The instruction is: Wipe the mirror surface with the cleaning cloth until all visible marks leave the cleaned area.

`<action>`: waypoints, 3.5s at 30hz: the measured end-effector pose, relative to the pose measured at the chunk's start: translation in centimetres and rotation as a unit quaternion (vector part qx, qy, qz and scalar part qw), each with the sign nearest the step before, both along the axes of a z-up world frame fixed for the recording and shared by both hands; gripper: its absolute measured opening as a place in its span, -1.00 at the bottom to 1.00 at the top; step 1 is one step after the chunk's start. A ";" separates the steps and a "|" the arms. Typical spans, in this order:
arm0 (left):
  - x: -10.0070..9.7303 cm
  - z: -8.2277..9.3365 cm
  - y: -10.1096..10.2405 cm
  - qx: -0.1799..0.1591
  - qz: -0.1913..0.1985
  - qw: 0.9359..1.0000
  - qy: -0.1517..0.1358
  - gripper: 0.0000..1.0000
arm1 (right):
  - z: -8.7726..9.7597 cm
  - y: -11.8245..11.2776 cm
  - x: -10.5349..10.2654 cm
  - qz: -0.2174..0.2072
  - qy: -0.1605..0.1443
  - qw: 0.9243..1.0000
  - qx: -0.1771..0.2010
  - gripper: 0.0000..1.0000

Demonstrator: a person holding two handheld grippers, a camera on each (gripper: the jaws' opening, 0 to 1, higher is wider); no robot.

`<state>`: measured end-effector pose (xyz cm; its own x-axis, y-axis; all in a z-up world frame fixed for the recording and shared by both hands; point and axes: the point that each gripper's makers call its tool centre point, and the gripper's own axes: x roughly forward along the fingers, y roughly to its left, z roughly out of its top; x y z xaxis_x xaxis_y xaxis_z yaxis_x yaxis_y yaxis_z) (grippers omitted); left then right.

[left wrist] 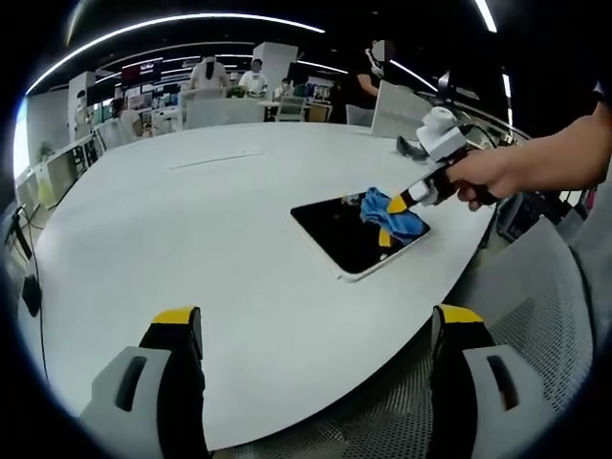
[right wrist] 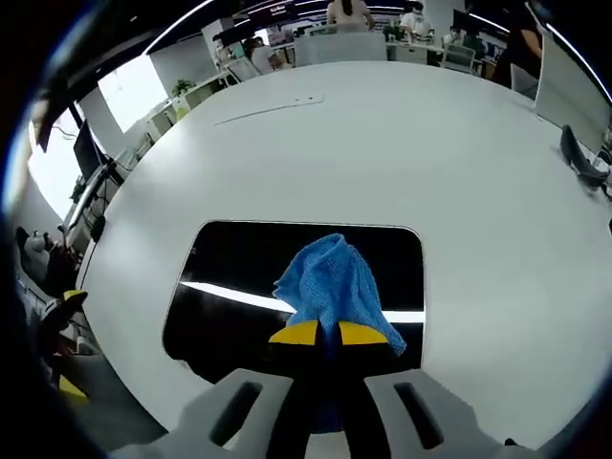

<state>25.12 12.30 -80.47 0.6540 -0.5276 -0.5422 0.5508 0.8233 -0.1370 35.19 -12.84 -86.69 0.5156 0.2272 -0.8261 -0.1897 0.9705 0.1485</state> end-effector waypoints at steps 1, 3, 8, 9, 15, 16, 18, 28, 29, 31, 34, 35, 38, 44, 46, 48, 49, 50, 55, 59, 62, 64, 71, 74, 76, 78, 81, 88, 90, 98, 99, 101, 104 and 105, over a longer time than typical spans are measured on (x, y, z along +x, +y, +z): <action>0.0 0.0 0.0 0.001 0.001 1.000 0.001 0.98 | 0.0 0.0 -0.1 -0.001 -0.001 1.000 0.001 -0.99; 0.0 -0.1 0.0 0.003 0.000 1.000 0.002 0.98 | 0.0 0.0 -0.3 -0.001 -0.002 1.000 0.002 -0.99; -0.1 0.0 -0.1 0.004 -0.004 1.000 0.002 0.98 | 0.0 0.1 -1.6 -0.006 0.005 1.000 0.007 -0.99; -0.2 0.0 -0.1 0.004 -0.006 1.000 0.002 0.98 | 0.0 0.1 -2.0 -0.005 0.005 1.000 0.008 -0.99; -0.2 0.0 -0.1 0.010 -0.008 1.000 0.001 0.98 | 0.0 0.2 -2.7 -0.015 0.011 1.000 0.020 -0.99; -0.1 0.0 -0.1 0.010 -0.007 1.000 0.000 0.98 | 0.0 0.3 -2.9 -0.015 0.013 1.000 0.020 -0.99; -0.1 0.1 0.0 0.008 -0.005 1.000 -0.001 0.98 | 0.0 0.3 -3.1 -0.015 0.015 1.000 0.023 -0.99; -0.1 0.2 -0.2 0.002 -0.007 1.000 -0.001 0.98 | 0.0 0.5 -3.7 -0.012 0.017 1.000 0.022 -0.99; -0.1 0.2 -0.2 0.002 -0.006 1.000 -0.001 0.98 | 0.0 0.5 -3.8 -0.011 0.018 1.000 0.022 -0.99; -0.1 0.2 -0.2 0.003 -0.006 1.000 -0.001 0.98 | 0.0 0.6 -4.1 -0.010 0.023 0.999 0.024 -0.99; -0.1 0.3 -0.1 0.002 -0.005 1.000 -0.002 0.98 | 0.0 0.7 -4.4 -0.007 0.025 0.999 0.025 -0.99; 0.0 0.2 -0.1 0.002 -0.004 1.000 -0.002 0.98 | 0.0 0.7 -4.5 -0.006 0.025 0.999 0.025 -0.99; -0.1 0.2 -0.1 0.003 -0.003 1.000 -0.001 0.98 | 0.0 0.7 -4.5 -0.003 0.025 0.999 0.025 -0.99; 0.0 0.1 0.0 0.005 -0.001 1.000 0.001 0.98 | 0.0 0.8 -4.5 0.005 0.024 0.999 0.023 -0.99; 0.0 0.1 0.0 0.006 -0.001 1.000 0.001 0.98 | 0.0 0.8 -4.5 0.008 0.023 0.999 0.022 -0.99; -0.1 0.0 0.0 0.007 -0.001 1.000 0.002 0.98 | 0.0 0.8 -4.5 0.006 0.023 0.999 0.023 -0.99; 0.0 0.0 0.0 0.007 0.000 1.000 0.003 0.98 | -0.1 0.7 -4.4 0.005 0.023 0.999 0.023 -0.99; 0.0 0.0 0.0 0.008 0.000 1.000 0.003 0.98 | -0.1 0.7 -4.4 0.006 0.023 0.999 0.023 -0.99; -0.1 -0.2 0.0 0.011 -0.001 1.000 0.007 0.98 | 0.0 0.6 -4.4 0.007 0.027 0.999 0.031 -0.99; -0.1 -0.3 0.0 0.015 -0.002 1.000 0.008 0.98 | 0.1 0.6 -4.4 0.005 0.033 0.999 0.036 -0.99; -0.2 -0.4 0.0 0.018 -0.004 1.000 0.011 0.98 | 0.0 0.2 -4.4 0.002 0.035 0.999 0.036 -0.99; -0.2 -0.5 0.0 0.018 -0.006 1.000 0.011 0.98 | 0.0 -0.1 -4.4 0.000 0.036 0.999 0.036 -0.99; -0.2 -0.5 -0.1 0.019 -0.008 1.000 0.011 0.98 | 0.1 -0.8 -4.2 -0.011 0.036 0.998 0.045 -0.99; -0.2 -0.4 -0.1 0.019 -0.008 1.000 0.010 0.98 | 0.1 -1.0 -4.2 -0.014 0.035 0.998 0.046 -0.99; -0.2 -0.4 -0.1 0.019 -0.008 1.000 0.010 0.98 | 0.1 -1.3 -4.3 -0.015 0.034 0.998 0.045 -0.99; -0.2 -0.4 -0.1 0.018 -0.007 1.000 0.009 0.98 | 0.1 -1.5 -4.2 -0.016 0.034 0.998 0.044 -0.99; -0.2 -0.4 -0.1 0.017 -0.007 1.000 0.010 0.98 | 0.0 -2.2 -4.2 -0.020 0.034 0.998 0.043 -0.99; -0.1 -0.3 -0.1 0.015 -0.005 1.000 0.007 0.98 | 0.0 -3.4 -4.2 -0.028 0.033 0.998 0.039 -0.99; -0.1 -0.2 -0.1 0.014 -0.005 1.000 0.006 0.98 | 0.0 -3.8 -4.2 -0.030 0.033 0.998 0.038 -0.99; -0.1 -0.2 -0.1 0.013 -0.004 1.000 0.006 0.98 | 0.0 -5.2 -4.4 -0.038 0.032 0.998 0.032 -0.99; -0.1 -0.3 -0.1 0.013 -0.004 1.000 0.006 0.98 | 0.0 -5.3 -4.4 -0.039 0.031 0.998 0.031 -0.99; -0.1 -0.3 -0.1 0.014 -0.004 1.000 0.006 0.98 | 0.0 -5.3 -4.4 -0.041 0.031 0.998 0.033 -0.99; -0.1 -0.3 -0.1 0.015 -0.004 1.000 0.007 0.98 | 0.0 -5.3 -4.3 -0.041 0.030 0.998 0.032 -0.99; -0.1 -0.3 -0.1 0.015 -0.004 1.000 0.007 0.98 | 0.0 -5.2 -4.3 -0.041 0.029 0.998 0.031 -0.99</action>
